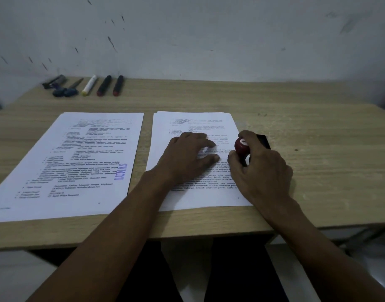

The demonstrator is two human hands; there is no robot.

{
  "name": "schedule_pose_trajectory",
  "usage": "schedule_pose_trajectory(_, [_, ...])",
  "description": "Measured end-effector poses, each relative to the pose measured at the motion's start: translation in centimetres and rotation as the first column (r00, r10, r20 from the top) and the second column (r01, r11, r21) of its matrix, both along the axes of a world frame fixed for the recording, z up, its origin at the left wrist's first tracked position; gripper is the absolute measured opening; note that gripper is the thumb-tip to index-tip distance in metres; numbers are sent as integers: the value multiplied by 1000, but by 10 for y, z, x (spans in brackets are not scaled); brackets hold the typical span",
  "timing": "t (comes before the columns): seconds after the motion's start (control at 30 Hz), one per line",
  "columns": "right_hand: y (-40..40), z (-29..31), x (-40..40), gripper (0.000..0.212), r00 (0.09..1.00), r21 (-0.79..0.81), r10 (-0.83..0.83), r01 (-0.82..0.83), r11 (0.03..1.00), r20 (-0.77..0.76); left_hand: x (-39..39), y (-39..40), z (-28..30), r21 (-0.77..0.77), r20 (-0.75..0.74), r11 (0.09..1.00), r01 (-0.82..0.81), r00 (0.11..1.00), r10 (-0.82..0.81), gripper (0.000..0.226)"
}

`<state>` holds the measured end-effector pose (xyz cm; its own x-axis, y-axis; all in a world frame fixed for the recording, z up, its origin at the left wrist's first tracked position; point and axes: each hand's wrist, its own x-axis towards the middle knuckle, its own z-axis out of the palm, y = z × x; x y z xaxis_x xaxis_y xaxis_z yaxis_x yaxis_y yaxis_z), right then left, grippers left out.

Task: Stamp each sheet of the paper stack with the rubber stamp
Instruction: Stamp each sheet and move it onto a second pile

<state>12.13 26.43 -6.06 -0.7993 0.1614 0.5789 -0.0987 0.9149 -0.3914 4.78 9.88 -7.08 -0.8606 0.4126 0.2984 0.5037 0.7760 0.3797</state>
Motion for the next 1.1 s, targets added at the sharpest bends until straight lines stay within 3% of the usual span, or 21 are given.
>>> schedule_pose_trajectory(0.23, [-1,-1,2,36,999,13,-3,3,1000,-37,2,0,1,-1,7,1000,7,1000,-7,46])
schedule_pose_trajectory(0.53, [3,9,-1,25,997,-57,62,-59,997,50,3,0,2,7,-1,1000,4,1000,-4,46])
schedule_pose_trajectory(0.6, [6,11,-3,23,993,-129,109,-102,986,43,2,-1,2,11,0,1000,7,1000,-7,46])
schedule_pose_trajectory(0.7, [21,14,-11,21,992,-365,117,-122,923,-36,1,-2,2,5,8,1000,9,1000,-9,46])
schedule_pose_trajectory(0.87, [55,19,-30,15,995,-609,-47,-17,793,-90,0,-3,3,100,11,995,23,1000,-25,41])
schedule_pose_trajectory(0.97, [69,20,-39,15,992,-585,-111,56,809,-59,1,-5,4,189,18,982,16,1000,-20,41])
schedule_pose_trajectory(1.1, [69,19,-48,32,993,-516,-116,113,849,27,2,-6,3,168,33,986,16,999,-22,42])
